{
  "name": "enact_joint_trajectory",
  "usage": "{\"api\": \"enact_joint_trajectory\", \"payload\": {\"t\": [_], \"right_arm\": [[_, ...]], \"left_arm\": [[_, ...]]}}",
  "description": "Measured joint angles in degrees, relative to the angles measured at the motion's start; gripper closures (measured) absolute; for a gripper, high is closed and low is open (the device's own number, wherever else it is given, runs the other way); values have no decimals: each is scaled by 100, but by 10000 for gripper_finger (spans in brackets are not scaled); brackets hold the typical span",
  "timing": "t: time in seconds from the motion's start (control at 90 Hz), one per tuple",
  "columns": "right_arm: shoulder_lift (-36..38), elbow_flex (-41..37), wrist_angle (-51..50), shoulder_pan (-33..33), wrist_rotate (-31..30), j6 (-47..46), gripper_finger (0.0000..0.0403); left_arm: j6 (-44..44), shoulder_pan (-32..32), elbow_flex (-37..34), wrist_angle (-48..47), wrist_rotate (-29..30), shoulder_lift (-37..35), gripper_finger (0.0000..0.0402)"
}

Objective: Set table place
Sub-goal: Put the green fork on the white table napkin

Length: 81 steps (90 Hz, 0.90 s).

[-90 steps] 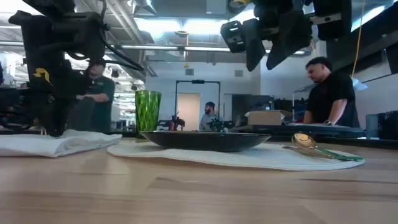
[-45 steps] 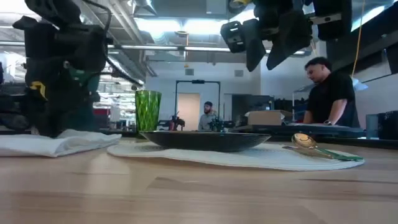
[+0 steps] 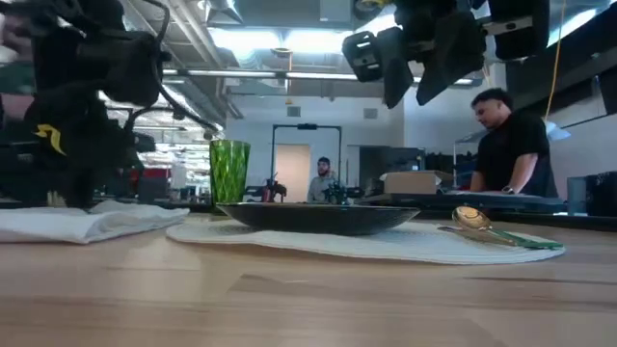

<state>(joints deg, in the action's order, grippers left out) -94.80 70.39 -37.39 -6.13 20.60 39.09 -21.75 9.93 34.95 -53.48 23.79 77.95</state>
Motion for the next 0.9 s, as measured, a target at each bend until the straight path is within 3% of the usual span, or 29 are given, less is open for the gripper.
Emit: {"api": "enact_joint_trajectory", "payload": {"t": [0.256,0.511,0.9], "right_arm": [[0,0,-9,0,0,0,288],[0,0,-17,0,2,-22,288],[0,0,-14,1,1,-163,288]], "left_arm": [[-502,337,339,-474,258,-32,400],[-1859,862,571,-426,426,-32,401],[-3927,1417,608,518,668,386,401]]}}
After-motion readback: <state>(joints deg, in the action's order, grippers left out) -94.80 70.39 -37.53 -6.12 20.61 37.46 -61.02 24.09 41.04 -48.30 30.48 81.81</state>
